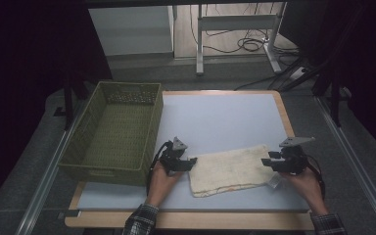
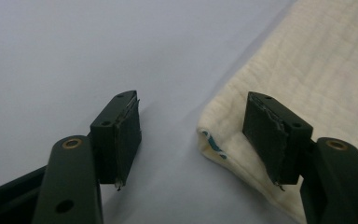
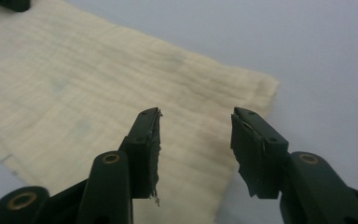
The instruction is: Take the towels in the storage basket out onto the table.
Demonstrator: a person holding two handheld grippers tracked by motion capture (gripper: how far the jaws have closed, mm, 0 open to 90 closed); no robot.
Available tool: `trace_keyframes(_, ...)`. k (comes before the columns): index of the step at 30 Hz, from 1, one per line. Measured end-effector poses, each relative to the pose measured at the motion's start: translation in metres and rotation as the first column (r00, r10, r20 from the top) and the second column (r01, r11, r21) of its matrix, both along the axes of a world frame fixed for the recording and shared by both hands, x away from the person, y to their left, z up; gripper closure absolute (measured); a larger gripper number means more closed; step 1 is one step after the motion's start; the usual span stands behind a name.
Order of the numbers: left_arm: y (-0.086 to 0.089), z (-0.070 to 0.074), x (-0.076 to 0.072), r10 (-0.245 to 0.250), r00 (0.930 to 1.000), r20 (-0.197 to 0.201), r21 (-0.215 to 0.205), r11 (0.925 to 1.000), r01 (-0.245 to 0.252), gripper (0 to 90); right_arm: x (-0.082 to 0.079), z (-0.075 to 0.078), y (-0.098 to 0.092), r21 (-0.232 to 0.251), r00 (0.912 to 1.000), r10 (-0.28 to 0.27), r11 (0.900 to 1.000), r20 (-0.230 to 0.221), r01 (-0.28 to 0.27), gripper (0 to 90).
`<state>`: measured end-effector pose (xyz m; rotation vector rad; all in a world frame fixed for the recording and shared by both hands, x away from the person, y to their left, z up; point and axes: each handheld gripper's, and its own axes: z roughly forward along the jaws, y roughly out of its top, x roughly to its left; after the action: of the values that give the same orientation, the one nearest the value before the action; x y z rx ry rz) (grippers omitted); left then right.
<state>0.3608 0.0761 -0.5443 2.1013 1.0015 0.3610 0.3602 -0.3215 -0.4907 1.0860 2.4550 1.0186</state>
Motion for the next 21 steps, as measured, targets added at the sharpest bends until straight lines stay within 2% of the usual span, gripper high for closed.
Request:
trace_keyframes(7,0.0,0.0,0.0,0.001,1.0,-0.004,-0.005,1.0,-0.001,36.8,-0.017,0.003,0.02,0.012,0.9986,0.053,0.999,-0.007,-0.053,48.5)
trace_keyframes(13,0.001,0.0,0.0,0.001,1.0,-0.004,-0.006,1.0,-0.001,36.8,-0.025,-0.001,0.046,0.017,0.9929,0.119,0.993,-0.013,-0.118,46.4)
trace_keyframes(17,0.001,0.0,0.0,0.001,1.0,-0.004,-0.006,1.0,-0.001,36.8,-0.031,-0.005,0.069,0.019,0.9845,0.174,0.985,-0.018,-0.174,47.2)
trace_keyframes(21,0.001,0.0,0.0,0.001,1.0,-0.004,-0.007,1.0,-0.001,36.8,-0.038,-0.01,0.092,0.044,0.9711,0.237,0.971,-0.032,-0.235,54.0)
